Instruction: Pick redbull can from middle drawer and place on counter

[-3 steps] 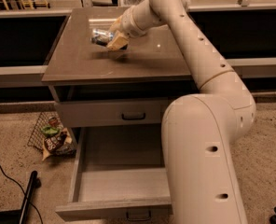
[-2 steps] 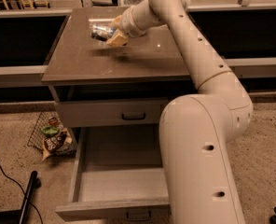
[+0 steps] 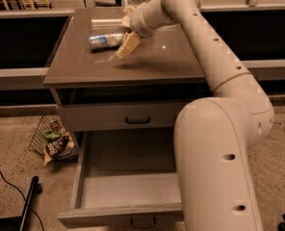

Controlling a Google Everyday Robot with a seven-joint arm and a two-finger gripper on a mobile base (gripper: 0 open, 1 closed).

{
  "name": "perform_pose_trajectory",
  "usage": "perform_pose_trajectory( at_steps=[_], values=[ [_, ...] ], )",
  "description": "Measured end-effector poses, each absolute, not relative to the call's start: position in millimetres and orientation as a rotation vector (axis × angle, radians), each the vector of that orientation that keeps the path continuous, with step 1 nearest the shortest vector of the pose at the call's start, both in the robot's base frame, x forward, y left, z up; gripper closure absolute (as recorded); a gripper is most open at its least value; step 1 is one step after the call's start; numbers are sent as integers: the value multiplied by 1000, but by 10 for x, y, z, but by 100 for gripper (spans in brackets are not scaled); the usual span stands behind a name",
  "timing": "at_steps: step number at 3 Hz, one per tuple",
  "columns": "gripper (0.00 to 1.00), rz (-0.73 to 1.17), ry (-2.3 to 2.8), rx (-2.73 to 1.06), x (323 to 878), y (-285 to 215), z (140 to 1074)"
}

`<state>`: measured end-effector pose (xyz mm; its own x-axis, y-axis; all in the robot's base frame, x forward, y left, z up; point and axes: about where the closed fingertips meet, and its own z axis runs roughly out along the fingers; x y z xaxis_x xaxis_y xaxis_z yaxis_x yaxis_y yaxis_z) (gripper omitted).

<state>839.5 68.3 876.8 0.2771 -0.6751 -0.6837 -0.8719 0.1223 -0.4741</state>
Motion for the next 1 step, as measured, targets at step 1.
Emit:
perform_pose_trajectory(
  at_steps=[1],
  values=[
    [0,196,1445,-1550,8343,422,8973]
  ],
)
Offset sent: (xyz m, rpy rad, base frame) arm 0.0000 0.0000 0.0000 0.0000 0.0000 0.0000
